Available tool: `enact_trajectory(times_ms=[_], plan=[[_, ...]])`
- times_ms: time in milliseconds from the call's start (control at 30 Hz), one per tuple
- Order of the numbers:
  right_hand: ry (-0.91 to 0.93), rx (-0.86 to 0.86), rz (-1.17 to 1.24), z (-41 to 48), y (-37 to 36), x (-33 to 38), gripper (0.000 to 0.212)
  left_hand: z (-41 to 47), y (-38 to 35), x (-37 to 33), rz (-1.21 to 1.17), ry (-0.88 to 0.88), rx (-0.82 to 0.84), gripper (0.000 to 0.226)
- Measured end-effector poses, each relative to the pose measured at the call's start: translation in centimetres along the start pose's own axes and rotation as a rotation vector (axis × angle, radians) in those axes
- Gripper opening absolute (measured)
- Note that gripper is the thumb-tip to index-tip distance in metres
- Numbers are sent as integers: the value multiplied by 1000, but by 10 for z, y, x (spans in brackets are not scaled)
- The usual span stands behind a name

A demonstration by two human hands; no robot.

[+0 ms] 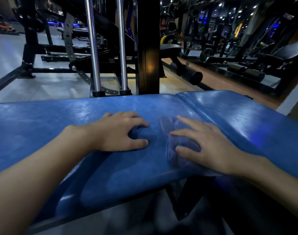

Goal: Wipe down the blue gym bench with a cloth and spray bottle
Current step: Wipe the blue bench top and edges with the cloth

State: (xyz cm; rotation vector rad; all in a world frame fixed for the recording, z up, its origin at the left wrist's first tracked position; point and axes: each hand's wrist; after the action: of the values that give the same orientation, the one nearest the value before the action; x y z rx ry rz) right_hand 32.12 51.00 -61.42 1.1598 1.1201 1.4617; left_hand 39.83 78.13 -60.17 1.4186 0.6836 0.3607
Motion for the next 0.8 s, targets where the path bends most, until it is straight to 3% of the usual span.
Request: enact_trajectory(times_ms=[167, 233, 400, 500, 567, 700, 800], plan=[[-276, -29, 159, 46, 4, -40, 49, -4, 1, -3, -22, -8, 4, 79], [-325, -3, 141, 50, 4, -44, 56, -7, 2, -4, -31, -16, 0, 73], [-143, 21, -24, 18, 6, 3, 79, -12, 4, 1, -53, -12, -25, 66], [93, 23, -10, -10, -2, 37, 63, -12, 5, 10, -79, 17, -52, 79], [155, 11, 0, -12, -5, 39, 54, -12, 5, 16, -74, 28, -49, 83], [114, 31, 50, 23, -4, 18, 56, -11, 3, 19, -45, 23, -50, 78], [-153, 2, 137, 65, -3, -12, 63, -12, 4, 16, -38, 27, -40, 77]])
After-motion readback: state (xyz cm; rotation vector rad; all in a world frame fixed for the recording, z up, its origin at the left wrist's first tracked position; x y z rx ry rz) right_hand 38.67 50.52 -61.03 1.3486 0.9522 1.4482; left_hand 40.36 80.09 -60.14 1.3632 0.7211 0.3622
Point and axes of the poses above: each hand's wrist, its own z-axis towards the middle knuckle, its own y-axis out of the back of the hand, x = y × z, and after that the axes turned 13 degrees about -y, right-handed
